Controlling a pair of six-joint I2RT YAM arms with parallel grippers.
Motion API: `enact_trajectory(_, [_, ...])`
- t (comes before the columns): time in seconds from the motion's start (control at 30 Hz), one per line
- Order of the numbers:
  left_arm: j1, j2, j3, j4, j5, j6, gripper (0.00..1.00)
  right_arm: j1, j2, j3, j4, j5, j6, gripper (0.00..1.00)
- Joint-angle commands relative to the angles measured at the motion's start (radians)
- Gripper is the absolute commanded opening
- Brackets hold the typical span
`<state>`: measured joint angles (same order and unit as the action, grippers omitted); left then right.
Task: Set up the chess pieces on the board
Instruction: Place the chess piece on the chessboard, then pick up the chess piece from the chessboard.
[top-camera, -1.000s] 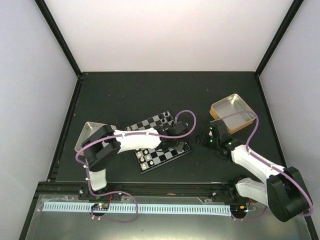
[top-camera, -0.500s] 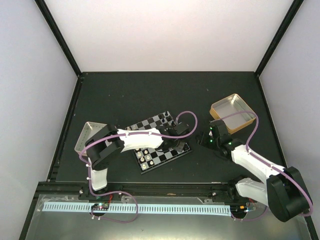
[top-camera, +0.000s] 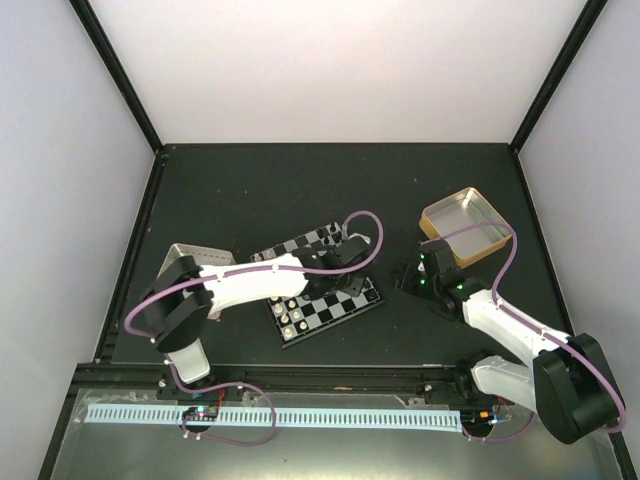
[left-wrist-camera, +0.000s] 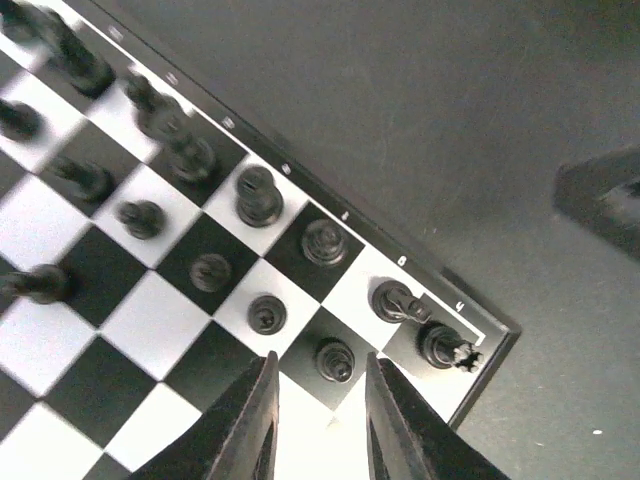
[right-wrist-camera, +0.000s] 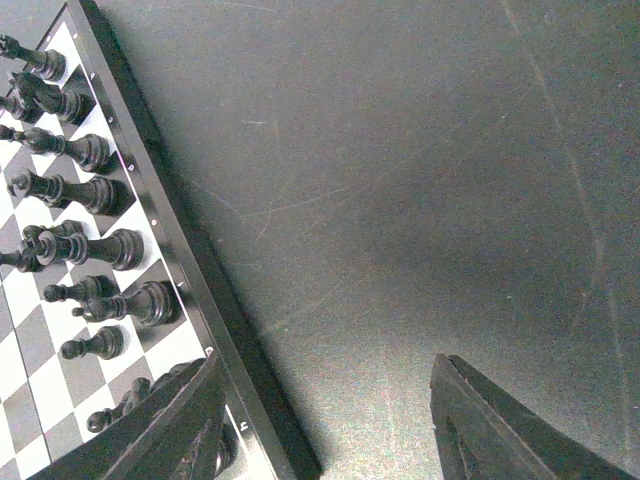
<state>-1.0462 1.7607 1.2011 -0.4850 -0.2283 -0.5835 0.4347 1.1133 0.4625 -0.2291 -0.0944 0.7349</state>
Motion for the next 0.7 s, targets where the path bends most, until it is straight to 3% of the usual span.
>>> enact_trajectory(0.0, [0.030, -0.124, -0.031, -0.017, -0.106, -0.047, 0.28, -0.008, -0.018, -0.008, 0.005, 0.011, 0.000, 0.57])
enact_trajectory(0.33, [0.208, -0.111, -0.102, 0.004, -0.083, -0.048, 0.39, -0.008, -0.015, -0.018, 0.009, 0.006, 0.000, 0.57])
enact_trajectory(0.67, [0.278, -0.025, -0.083, 0.062, 0.049, 0.000, 0.42, -0.008, -0.017, -0.018, 0.007, 0.008, -0.002, 0.57])
